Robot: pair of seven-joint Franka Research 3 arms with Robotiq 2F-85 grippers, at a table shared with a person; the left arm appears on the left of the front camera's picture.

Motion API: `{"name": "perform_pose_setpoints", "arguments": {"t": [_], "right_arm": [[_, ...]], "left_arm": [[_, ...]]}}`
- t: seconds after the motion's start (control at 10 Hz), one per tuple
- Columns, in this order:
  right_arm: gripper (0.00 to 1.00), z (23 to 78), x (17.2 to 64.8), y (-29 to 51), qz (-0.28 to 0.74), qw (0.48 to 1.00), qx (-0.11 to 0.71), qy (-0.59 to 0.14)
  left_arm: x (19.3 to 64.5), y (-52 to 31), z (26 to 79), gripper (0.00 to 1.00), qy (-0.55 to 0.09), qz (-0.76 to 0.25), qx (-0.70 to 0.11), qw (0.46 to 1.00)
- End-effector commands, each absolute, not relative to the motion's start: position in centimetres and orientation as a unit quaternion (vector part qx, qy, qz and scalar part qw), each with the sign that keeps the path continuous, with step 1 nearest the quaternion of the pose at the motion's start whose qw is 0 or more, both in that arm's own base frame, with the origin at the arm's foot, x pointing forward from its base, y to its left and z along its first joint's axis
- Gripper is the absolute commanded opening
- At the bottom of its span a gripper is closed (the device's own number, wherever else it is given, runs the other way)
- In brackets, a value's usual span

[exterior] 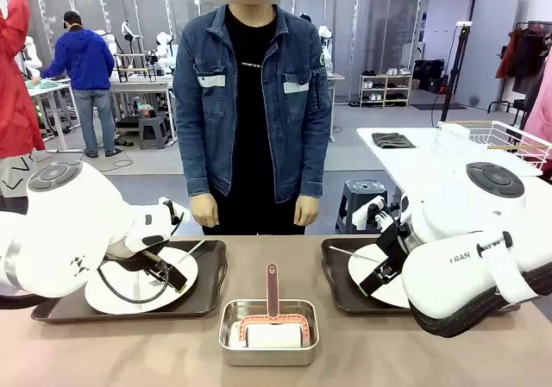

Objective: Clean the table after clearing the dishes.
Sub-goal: When the left (or right) Handle tray is removed, use the left hand (or right hand) to clean the left (or right) side of the table with the Lint Roller.

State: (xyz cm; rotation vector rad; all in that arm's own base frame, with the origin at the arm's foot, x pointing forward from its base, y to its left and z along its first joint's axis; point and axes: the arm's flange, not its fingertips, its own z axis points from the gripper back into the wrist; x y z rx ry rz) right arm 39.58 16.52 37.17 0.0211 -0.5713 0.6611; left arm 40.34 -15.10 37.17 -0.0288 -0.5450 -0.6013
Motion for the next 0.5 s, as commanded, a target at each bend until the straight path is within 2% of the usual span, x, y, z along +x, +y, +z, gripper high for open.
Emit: {"name": "perform_pose_setpoints", "arguments": {"t": [0.0,0.4], "right_arm": [[1.00,37.17,39.58,16.52,0.320,0.906,0.010,-0.277],[1.00,37.17,39.58,16.52,0.320,0.906,0.010,-0.277]], "left_arm": [[40.34,-15.12,37.17,1.00,-0.265,-0.293,-0.014,0.919],[40.34,-15.12,37.17,1.00,-0.265,-0.293,-0.014,0.919]]}}
